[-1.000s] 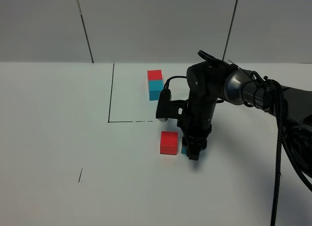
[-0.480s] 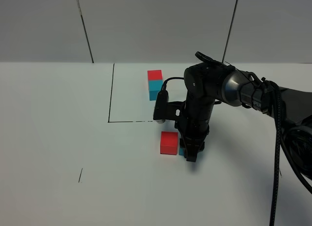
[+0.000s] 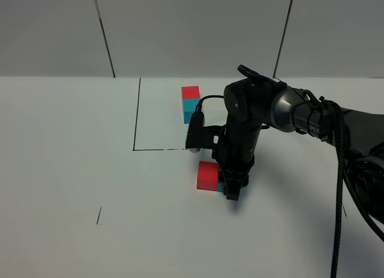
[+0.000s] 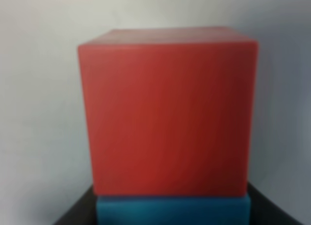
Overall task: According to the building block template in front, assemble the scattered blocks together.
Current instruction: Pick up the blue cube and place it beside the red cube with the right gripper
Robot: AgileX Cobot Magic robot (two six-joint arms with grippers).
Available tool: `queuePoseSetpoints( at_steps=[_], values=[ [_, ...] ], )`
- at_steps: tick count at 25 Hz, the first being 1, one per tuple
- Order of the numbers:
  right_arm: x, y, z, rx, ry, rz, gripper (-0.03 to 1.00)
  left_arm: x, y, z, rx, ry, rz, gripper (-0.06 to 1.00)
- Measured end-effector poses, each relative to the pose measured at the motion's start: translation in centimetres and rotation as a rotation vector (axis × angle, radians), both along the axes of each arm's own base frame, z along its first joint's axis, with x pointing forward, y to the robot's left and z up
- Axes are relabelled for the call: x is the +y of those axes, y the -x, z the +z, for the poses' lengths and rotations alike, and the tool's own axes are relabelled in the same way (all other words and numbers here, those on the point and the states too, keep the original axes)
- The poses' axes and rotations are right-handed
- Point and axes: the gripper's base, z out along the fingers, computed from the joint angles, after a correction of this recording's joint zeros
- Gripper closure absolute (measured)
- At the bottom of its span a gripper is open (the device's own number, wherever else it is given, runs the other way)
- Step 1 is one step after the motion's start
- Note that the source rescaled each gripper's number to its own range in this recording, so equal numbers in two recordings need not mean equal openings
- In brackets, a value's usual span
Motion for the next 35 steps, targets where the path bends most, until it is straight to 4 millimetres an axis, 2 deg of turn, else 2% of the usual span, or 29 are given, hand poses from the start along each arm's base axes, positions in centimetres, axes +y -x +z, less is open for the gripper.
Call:
queuePoseSetpoints(
  at_steps=[28, 29, 31, 35],
  values=[
    [-0.05, 0.18, -0.01, 0.013, 0.013, 0.049, 0.96, 0.00, 0.00, 0.00, 0.000, 0.000, 0.000, 0.32],
    [-0.05, 0.21, -0.02, 0.016, 0.013, 0.049, 0.91, 0.00, 0.00, 0.00, 0.000, 0.000, 0.000, 0.32],
    [-0.04, 0.35, -0.02, 0.032, 0.011, 0.047, 0.75, 0.00, 0.00, 0.00, 0.000, 0.000, 0.000, 0.32],
    [0.02, 0.41, 0.08, 0.035, 0.009, 0.047, 0.18, 0.00, 0.00, 0.00, 0.000, 0.000, 0.000, 0.32]
  ],
)
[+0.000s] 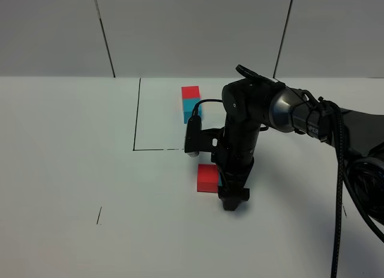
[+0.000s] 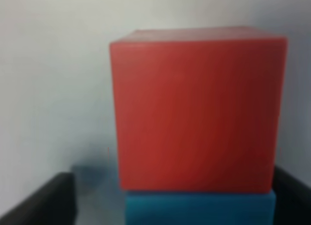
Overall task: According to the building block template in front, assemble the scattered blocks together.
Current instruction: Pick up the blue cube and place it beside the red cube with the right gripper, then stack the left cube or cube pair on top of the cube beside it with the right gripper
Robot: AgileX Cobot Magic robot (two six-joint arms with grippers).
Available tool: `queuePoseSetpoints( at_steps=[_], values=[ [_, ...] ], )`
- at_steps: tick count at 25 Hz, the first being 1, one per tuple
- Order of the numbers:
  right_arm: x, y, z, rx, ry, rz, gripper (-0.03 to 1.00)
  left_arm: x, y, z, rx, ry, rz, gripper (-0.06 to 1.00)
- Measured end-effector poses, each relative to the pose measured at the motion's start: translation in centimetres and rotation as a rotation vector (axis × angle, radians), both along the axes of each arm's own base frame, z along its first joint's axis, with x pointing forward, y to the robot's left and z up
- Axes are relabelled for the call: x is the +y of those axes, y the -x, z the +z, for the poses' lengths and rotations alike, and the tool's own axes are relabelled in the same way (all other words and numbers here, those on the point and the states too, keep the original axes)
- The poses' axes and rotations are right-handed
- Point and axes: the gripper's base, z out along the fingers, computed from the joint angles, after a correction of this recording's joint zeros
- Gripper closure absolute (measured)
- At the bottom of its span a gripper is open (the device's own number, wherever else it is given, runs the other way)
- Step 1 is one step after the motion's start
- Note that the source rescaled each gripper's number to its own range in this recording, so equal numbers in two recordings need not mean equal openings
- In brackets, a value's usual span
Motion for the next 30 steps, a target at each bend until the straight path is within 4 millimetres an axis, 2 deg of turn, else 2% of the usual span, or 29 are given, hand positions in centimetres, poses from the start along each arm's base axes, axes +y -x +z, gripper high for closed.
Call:
queuePoseSetpoints(
  at_steps=[1, 2, 3, 8, 14, 18, 22, 26, 30],
  values=[
    [0.0, 0.0, 0.0, -0.002, -0.001, 0.000, 0.06, 0.0, 0.0, 0.0, 0.000, 0.000, 0.000, 0.32],
    [0.0, 0.0, 0.1, -0.003, -0.001, 0.000, 0.00, 0.0, 0.0, 0.0, 0.000, 0.000, 0.000, 0.32],
    [0.0, 0.0, 0.2, -0.007, -0.003, -0.002, -0.03, 0.0, 0.0, 0.0, 0.000, 0.000, 0.000, 0.32],
    [-0.1, 0.1, 1.6, -0.025, -0.011, -0.023, -0.03, 0.0, 0.0, 0.0, 0.000, 0.000, 0.000, 0.32],
    [-0.3, 1.0, 7.0, -0.073, -0.054, -0.107, -0.03, 0.0, 0.0, 0.0, 0.000, 0.000, 0.000, 0.32],
    [-1.0, 1.5, 10.4, -0.108, -0.106, -0.290, -0.03, 0.0, 0.0, 0.0, 0.000, 0.000, 0.000, 0.32],
    [-4.2, 0.9, 13.0, -0.132, -0.155, -0.580, -0.03, 0.0, 0.0, 0.0, -0.001, 0.000, 0.000, 0.32],
    [-8.9, 0.1, 14.5, -0.144, -0.187, -0.852, -0.03, 0.0, 0.0, 0.0, -0.001, 0.000, 0.000, 0.32],
    [-13.0, 0.3, 16.1, -0.154, -0.216, -1.084, -0.03, 0.0, 0.0, 0.0, -0.001, 0.000, 0.000, 0.32]
  ],
)
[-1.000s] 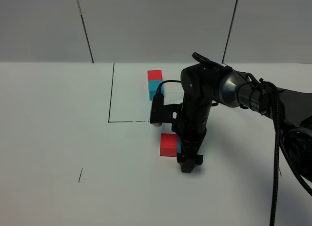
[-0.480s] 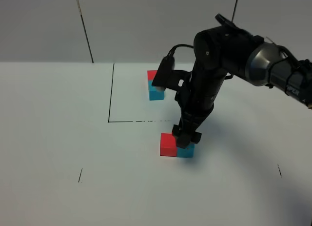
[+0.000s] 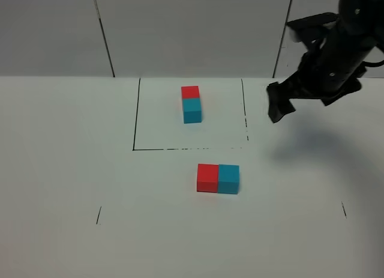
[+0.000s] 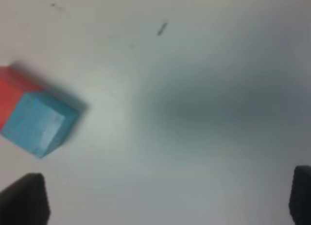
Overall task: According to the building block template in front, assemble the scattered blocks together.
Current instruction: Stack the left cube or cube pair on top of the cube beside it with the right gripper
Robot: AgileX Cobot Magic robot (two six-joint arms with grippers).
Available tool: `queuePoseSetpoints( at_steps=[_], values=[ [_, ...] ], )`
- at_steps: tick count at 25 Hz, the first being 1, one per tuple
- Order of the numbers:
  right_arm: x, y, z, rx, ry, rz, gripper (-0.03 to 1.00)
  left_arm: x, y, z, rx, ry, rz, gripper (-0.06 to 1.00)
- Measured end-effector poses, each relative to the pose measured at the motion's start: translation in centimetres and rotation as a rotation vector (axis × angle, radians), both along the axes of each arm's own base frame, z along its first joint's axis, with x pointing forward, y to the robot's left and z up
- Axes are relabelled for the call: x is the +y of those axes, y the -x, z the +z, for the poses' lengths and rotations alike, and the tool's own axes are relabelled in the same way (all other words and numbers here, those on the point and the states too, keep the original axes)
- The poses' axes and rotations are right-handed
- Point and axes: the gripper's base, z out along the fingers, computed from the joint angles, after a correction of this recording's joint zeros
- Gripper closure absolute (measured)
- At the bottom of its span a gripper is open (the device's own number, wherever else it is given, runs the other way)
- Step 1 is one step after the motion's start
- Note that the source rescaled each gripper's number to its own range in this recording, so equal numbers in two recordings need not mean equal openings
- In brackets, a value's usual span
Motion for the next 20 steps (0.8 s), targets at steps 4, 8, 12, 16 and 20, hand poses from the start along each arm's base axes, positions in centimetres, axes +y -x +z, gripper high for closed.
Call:
queuePoseSetpoints(
  at_steps=[4, 8, 12, 16, 20],
  values=[
    [-2.7, 1.9, 1.8, -0.069, -0.039, -0.159, -0.03, 0.0, 0.0, 0.0, 0.000, 0.000, 0.000, 0.32],
    [-4.5, 5.1, 2.8, -0.187, -0.070, -0.266, -0.03, 0.0, 0.0, 0.0, 0.000, 0.000, 0.000, 0.32],
    [-4.8, 9.0, 2.5, -0.285, -0.092, -0.310, -0.03, 0.0, 0.0, 0.0, 0.000, 0.000, 0.000, 0.32],
    [-4.7, 12.2, 1.5, -0.325, -0.128, -0.355, -0.03, 0.0, 0.0, 0.0, 0.000, 0.000, 0.000, 0.32],
    [-4.8, 14.6, 0.5, -0.328, -0.142, -0.380, -0.03, 0.0, 0.0, 0.0, 0.000, 0.000, 0.000, 0.32]
  ],
)
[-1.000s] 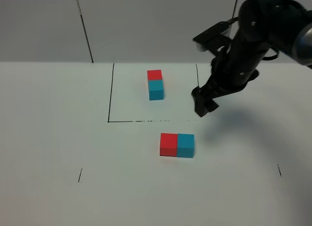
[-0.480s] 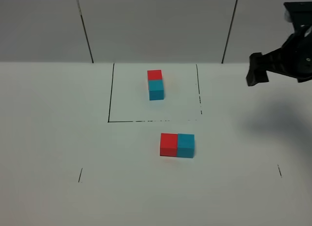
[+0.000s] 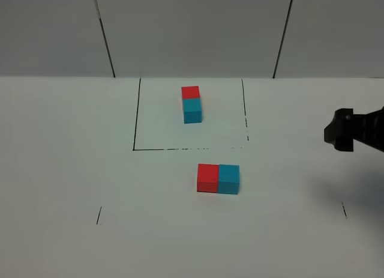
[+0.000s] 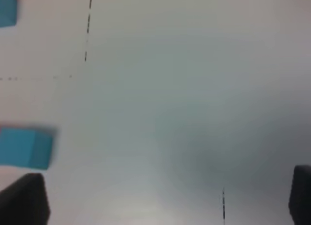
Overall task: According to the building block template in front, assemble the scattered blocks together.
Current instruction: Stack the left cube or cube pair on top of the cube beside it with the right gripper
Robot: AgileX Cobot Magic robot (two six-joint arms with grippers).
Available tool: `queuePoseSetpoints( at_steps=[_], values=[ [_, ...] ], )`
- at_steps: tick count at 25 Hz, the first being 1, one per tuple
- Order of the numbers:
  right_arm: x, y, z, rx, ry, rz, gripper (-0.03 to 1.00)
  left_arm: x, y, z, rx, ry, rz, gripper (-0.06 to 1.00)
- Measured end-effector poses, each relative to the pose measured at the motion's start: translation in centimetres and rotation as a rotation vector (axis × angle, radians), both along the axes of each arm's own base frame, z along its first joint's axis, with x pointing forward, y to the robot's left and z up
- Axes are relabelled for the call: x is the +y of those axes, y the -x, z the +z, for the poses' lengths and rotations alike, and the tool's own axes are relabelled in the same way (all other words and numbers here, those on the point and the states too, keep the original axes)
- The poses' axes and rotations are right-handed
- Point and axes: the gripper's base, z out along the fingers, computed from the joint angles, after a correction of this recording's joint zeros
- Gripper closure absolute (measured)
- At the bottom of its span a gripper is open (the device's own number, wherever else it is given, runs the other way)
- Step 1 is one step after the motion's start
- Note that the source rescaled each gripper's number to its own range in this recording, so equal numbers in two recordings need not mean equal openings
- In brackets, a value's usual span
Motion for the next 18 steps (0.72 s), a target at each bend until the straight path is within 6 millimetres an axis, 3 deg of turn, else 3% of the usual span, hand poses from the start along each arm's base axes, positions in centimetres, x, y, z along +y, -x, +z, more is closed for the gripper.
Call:
queuePoseSetpoints(
  at_steps=[4, 14, 18],
  values=[
    [-0.02, 0.98, -0.32, -0.014, -0.004, -0.010, -0.03, 0.00, 0.00, 0.00, 0.000, 0.000, 0.000, 0.32],
    [-0.09, 0.53, 0.28, -0.099, -0.004, -0.020, -0.03, 0.00, 0.00, -0.01, 0.001, 0.000, 0.000, 0.32],
    [0.36, 0.46, 0.33, -0.117, 0.109, 0.103, -0.03, 0.00, 0.00, -0.01, 0.001, 0.000, 0.000, 0.32]
  ],
)
